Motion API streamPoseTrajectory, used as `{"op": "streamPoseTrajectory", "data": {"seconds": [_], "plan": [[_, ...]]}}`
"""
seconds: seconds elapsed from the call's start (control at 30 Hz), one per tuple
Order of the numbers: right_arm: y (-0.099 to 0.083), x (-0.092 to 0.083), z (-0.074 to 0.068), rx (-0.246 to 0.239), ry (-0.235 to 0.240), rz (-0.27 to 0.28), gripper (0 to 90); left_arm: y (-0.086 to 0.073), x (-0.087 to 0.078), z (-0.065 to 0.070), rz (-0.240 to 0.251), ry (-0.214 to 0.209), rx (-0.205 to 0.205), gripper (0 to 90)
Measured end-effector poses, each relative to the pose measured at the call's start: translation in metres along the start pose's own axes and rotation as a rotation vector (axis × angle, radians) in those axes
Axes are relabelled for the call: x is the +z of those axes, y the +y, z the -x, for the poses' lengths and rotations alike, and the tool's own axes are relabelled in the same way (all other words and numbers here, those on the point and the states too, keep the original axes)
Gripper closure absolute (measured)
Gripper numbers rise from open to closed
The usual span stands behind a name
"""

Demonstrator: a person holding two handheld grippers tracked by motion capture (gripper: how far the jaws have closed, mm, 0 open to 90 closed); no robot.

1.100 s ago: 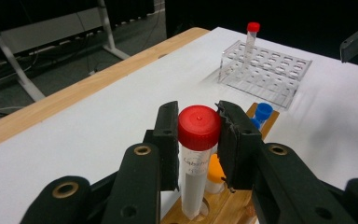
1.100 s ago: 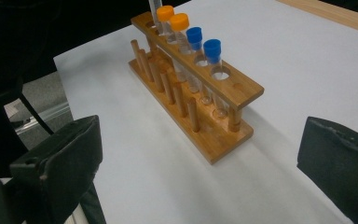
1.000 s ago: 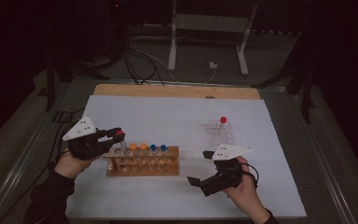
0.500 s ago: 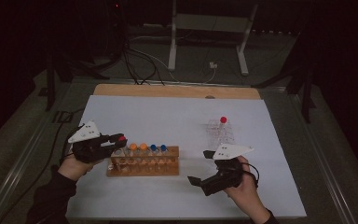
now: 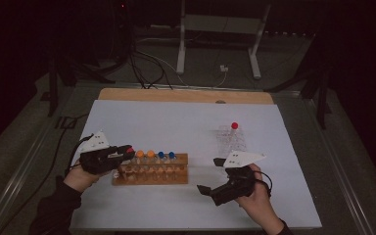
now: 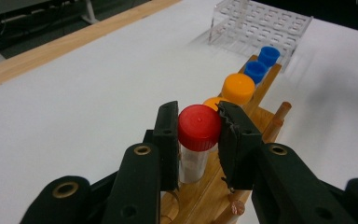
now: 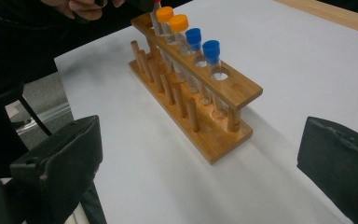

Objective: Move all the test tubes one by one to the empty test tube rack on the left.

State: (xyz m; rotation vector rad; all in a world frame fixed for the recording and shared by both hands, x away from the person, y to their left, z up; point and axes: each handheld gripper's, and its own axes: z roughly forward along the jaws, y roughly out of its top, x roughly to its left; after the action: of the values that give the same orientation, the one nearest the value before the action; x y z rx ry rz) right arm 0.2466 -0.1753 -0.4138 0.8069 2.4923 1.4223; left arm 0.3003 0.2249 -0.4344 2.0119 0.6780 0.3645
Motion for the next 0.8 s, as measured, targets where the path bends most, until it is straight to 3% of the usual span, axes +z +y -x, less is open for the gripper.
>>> {"op": "streamPoseTrajectory", "data": {"seconds": [0.8], "plan": [[0.0003,-0.0011,0.0003,0.001,-0.001,0.003,0.0,-0.0009,0.0041,0.0003,-0.031,-0.002,0.010,71.1]]}}
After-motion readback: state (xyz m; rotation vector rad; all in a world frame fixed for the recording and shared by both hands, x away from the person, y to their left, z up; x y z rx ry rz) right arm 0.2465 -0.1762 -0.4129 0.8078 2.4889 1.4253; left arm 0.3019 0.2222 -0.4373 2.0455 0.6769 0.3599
